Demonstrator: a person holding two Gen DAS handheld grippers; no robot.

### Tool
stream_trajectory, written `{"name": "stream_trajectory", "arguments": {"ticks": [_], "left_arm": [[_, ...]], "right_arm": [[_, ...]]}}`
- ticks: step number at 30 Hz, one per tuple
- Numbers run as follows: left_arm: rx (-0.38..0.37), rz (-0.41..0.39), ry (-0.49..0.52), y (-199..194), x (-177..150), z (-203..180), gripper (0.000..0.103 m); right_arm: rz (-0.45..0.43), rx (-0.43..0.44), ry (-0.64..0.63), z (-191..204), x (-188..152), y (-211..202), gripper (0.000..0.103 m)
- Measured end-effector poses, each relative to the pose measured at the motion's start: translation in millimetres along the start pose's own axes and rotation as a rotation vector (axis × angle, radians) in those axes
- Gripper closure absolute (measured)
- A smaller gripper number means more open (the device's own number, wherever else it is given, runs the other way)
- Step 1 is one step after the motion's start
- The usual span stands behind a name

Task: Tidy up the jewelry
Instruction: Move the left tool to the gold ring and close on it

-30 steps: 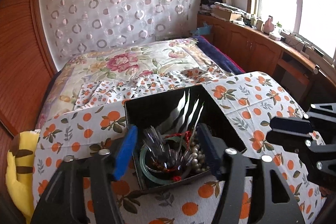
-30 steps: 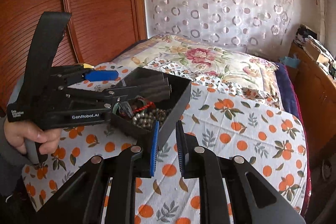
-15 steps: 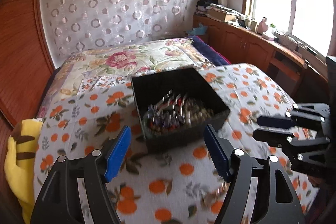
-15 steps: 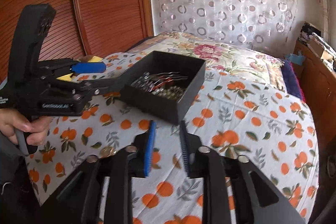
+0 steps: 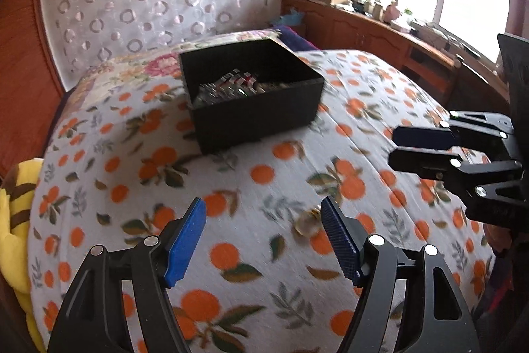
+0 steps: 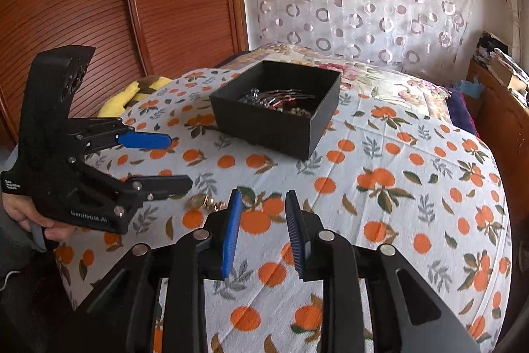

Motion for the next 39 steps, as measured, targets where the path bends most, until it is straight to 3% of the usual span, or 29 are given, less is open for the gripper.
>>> {"name": "stream_trajectory", "arguments": {"ticks": [6, 16, 20, 27, 39], "left_arm": [[-0.034, 0.041, 0.018, 11.1, -10.1, -15.9, 0.035], [-0.070, 0.063, 0.029, 20.0, -10.3, -25.0, 0.062], [-0.052, 0.056, 0.045, 22.3, -9.4, -24.5, 0.064], [-0.012, 0.039, 0.047, 22.4, -8.4, -19.0, 0.084], [-0.002, -0.013, -0.018, 5.6, -3.1, -0.3, 0.085]], "right_arm": [[0.017, -0.003, 0.013, -2.2, -7.8, 2.8, 0.073], [0.021, 0.003, 0.010, -0.6, -9.8, 2.5, 0.073], [0.025, 0.003, 0.006, 0.7, -11.0, 3.5, 0.070], [0.035, 0.010, -0.005, 6.8, -13.6, 7.3, 0.066], [0.092, 0.070, -0.061, 27.9, -11.2, 26.9, 0.066]]}}
Point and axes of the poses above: each gripper's, at about its wrist camera, not at the fingertips, and y roughly the way its jaws point, z to its left, x to its top, the point moved 8 cm from there along y, roughly the way its jaws point, and after that the axes turned 2 degrees about -x, right-handed, at the moved point
